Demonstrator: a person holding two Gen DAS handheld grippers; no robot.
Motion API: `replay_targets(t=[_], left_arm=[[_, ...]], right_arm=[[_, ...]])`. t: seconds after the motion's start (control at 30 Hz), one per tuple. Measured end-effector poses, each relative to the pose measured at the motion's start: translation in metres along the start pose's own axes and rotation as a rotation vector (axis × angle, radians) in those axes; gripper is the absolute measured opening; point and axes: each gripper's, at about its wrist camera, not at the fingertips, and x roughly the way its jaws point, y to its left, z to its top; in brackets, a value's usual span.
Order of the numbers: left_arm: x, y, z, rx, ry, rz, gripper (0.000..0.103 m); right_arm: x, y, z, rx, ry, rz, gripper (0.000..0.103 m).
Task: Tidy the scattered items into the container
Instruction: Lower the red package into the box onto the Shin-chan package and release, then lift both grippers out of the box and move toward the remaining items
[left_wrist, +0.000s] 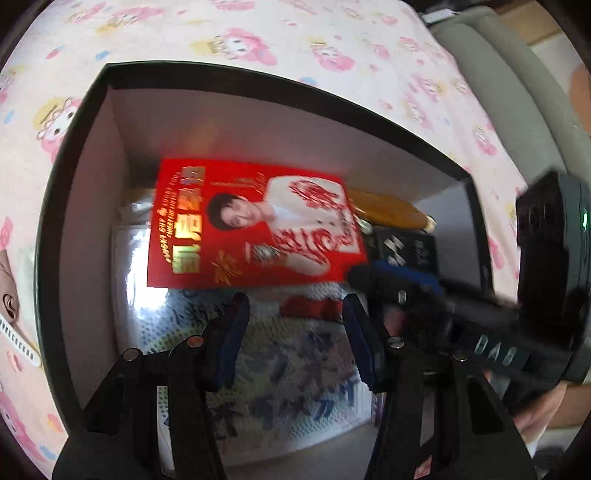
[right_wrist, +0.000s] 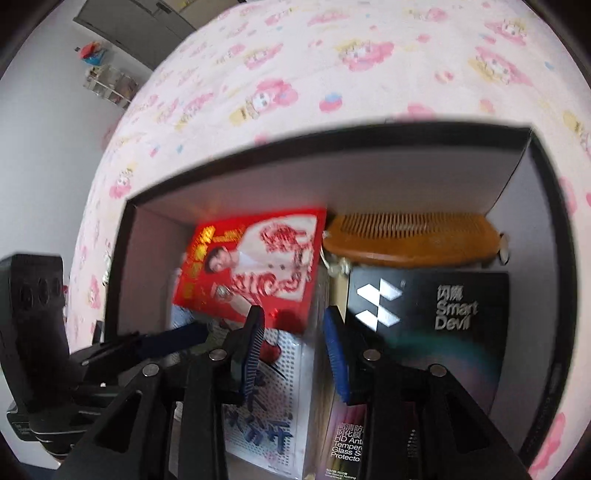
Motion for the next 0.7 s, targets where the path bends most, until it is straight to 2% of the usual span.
replay_targets(t=[0.07,0.13,0.2,0.3,0.47,0.6,0.7], left_arm=[[-0.003,0.008,0.004,-0.058,0.011,-0.052,0.053],[-0.011,0.010,0.001,-0.066,-0.015,-0.075,0.054],[-0.020,0.009,-0.003,-0.044,-0.048,-0.037,0.054],[-0.029,0.013,-0.008,-0.076,-0.037,-0.086,0.055],[-0.030,0.012,-0.010,-0.063,-0.027,-0.044,0.055],[-0.026,0.012,-0.014,-0.073,-0.032,-0.059,0.055],[-0.032,0.009,-0.020,-0.061,-0.083,-0.066,0.055]], right_arm=[[0.008,-0.007,-0.003,0.027,0.034,0.016,0.030],[0.009,-0.008,-0.004,0.041,0.044,0.036,0.030],[0.001,-0.004,-0.003,0.021,0.007,0.028,0.030],[-0.008,0.001,-0.001,-0.004,-0.040,0.013,0.030],[0.010,-0.001,-0.001,-0.016,0.049,0.007,0.033],[0.008,-0.006,-0.015,-0.017,0.063,0.038,0.034],[0.003,-0.005,-0.022,-0.035,0.052,0.018,0.034]])
